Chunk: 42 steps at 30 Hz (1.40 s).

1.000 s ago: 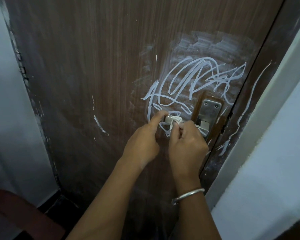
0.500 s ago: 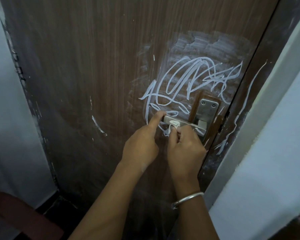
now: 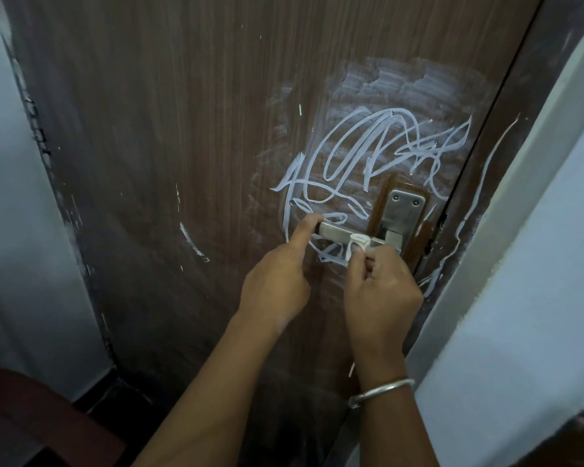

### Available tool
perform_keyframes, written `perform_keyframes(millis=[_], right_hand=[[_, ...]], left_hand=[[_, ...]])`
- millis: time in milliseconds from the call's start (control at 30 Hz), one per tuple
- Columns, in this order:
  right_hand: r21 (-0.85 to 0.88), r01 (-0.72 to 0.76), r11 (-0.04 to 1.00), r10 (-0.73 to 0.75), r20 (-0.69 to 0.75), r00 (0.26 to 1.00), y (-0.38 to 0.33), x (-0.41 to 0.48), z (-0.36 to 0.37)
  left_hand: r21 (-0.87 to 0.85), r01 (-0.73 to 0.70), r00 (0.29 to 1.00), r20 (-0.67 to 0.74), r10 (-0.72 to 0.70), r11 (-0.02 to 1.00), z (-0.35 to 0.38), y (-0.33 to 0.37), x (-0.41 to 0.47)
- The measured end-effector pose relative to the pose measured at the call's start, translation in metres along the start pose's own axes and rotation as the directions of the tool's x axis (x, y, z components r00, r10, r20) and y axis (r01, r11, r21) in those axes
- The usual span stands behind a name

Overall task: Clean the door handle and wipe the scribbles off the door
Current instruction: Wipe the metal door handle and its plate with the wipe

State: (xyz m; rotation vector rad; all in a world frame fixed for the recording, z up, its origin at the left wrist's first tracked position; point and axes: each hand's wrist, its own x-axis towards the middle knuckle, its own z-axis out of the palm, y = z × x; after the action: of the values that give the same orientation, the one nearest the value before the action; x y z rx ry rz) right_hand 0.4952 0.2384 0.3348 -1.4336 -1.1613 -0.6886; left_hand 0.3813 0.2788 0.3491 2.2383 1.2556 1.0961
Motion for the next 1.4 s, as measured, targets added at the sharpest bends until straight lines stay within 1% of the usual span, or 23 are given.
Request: perform_keyframes(millis=[67, 167, 233, 367, 433, 533, 733, 900, 967, 1100, 1167, 1267, 1400], right_hand=[[0.003, 0.028, 1.0, -0.028, -0.023, 0.999, -0.001, 0.002, 0.0], [-0.039, 0.102, 0.994, -0.102, -0.006, 0.995, -0.002, -0.001, 0.002], [-0.031, 0.088, 0.996, -0.088, -0.006, 0.996, 0.002, -0.006, 0.0], [-0.015, 0.031, 0.999, -0.032, -0.069, 0.997, 0.004, -0.004, -0.004], [-0.02, 0.057, 0.998, -0.058, -0.069, 0.996, 0.003, -0.001, -0.003], [-0.013, 0.099, 0.995, -0.099, -0.028, 0.995, 0.002, -0.003, -0.001], [-0.027, 0.026, 0.999, -0.029, -0.077, 0.997, 0.005, 0.0, -0.007], [0.023, 0.056, 0.998, -0.055, -0.024, 0.998, 0.003, -0.004, -0.003], [0.014, 0.027, 1.0, -0.027, -0.026, 0.999, 0.006, -0.008, -0.006], [0.044, -0.052, 0.998, 0.055, -0.077, 0.995, 0.007, -0.003, -0.011], [0.042, -0.038, 0.998, 0.041, -0.065, 0.997, 0.004, -0.002, -0.011], [0.02, 0.028, 0.999, -0.027, -0.04, 0.999, 0.005, -0.004, -0.013], [0.022, -0.044, 0.999, 0.045, -0.081, 0.996, 0.009, 0.001, -0.023]], left_hand=[[0.003, 0.003, 1.0, 0.004, -0.003, 1.0, 0.0, 0.0, 0.0], [-0.009, 0.012, 1.0, 0.007, -0.011, 1.0, 0.0, 0.0, -0.001], [-0.006, 0.011, 1.0, 0.007, -0.011, 1.0, 0.0, 0.0, -0.001], [0.01, 0.011, 1.0, 0.008, -0.011, 1.0, 0.001, 0.0, -0.001], [0.006, 0.018, 1.0, 0.01, -0.018, 1.0, 0.002, 0.0, 0.0], [0.001, 0.024, 1.0, 0.007, -0.024, 1.0, 0.003, -0.001, 0.0], [0.003, 0.021, 1.0, -0.001, -0.021, 1.0, 0.003, -0.001, 0.0], [-0.029, 0.029, 1.0, 0.0, -0.029, 0.999, 0.004, -0.001, 0.0], [-0.026, 0.026, 1.0, -0.006, -0.026, 0.999, 0.004, -0.001, -0.001], [-0.018, 0.025, 1.0, -0.002, -0.026, 1.0, 0.004, -0.001, -0.001], [-0.02, 0.025, 1.0, -0.006, -0.025, 0.999, 0.005, -0.001, -0.001], [-0.024, 0.025, 1.0, -0.009, -0.026, 0.999, 0.005, -0.001, -0.001], [-0.017, 0.015, 1.0, -0.002, -0.015, 1.0, 0.004, 0.0, -0.002]])
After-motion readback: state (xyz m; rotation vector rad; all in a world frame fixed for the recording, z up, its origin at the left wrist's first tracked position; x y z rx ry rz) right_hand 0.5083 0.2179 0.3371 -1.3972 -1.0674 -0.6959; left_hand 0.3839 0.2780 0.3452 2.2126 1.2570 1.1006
